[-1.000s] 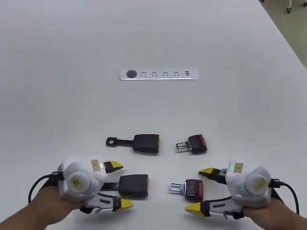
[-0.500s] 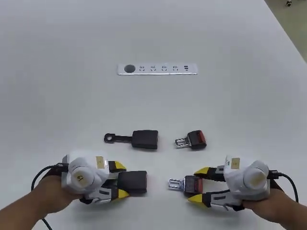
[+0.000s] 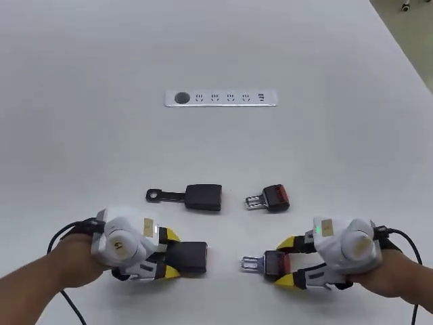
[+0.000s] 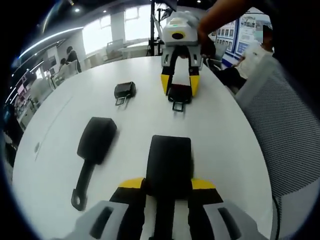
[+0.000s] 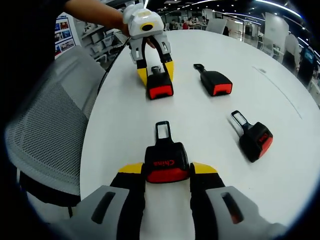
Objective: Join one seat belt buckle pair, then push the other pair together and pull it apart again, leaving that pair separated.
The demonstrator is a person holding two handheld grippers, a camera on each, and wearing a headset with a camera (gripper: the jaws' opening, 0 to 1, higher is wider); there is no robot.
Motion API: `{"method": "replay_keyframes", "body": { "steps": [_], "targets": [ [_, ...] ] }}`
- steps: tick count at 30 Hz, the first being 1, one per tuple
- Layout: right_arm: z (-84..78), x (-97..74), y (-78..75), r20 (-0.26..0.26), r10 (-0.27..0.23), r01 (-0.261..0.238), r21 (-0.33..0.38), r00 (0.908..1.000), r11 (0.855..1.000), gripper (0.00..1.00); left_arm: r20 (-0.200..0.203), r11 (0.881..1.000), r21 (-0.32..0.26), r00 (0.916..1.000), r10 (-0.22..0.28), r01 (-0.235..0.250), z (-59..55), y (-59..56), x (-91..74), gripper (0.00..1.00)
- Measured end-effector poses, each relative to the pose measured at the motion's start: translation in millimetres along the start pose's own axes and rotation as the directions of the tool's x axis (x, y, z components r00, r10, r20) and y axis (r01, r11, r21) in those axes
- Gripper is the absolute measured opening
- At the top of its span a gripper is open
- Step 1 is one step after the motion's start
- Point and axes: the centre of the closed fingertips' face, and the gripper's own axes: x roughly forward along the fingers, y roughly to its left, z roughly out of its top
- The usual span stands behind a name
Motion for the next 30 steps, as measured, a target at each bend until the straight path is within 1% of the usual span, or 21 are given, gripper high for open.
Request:
{"method": "replay_keyframes", "body": {
  "steps": [6,9,14,21,23,30],
  "targets": [
    [-0.6,0.2,0.8,-0.033,0.019,-0.020,-0.018,0.9993,1.000,0.33,-0.007,1.000,0.007,0.9999,-0.007,0.007,-1.5,1.8,1.9,0.33],
    [-1.0,0.4,0.4,-0.045,0.022,-0.022,-0.013,0.9988,1.000,0.33,-0.014,1.000,0.015,0.9998,-0.014,0.014,-1.2,2.0,2.7,0.33],
    [-1.3,3.1,-2.1,-0.047,0.015,-0.015,0.001,0.9988,1.000,0.32,-0.021,1.000,0.018,0.9996,-0.017,0.018,-2.6,1.7,3.6,0.33],
    [3.1,10.3,-5.6,-0.057,0.013,-0.013,-0.003,0.9983,1.000,0.33,-0.021,1.000,0.011,0.9997,-0.015,0.015,0.5,-1.8,4.5,0.33],
    [3.1,12.1,-9.2,-0.057,0.013,-0.013,0.001,0.9983,1.000,0.33,-0.024,1.000,0.010,0.9996,-0.013,0.013,1.1,-2.4,4.7,0.33],
    [10.3,21.0,-10.8,-0.056,0.014,-0.014,-0.002,0.9983,1.000,0.33,-0.027,1.000,-0.001,0.9996,-0.005,0.005,0.8,-2.6,4.7,0.33]
  ]
}}
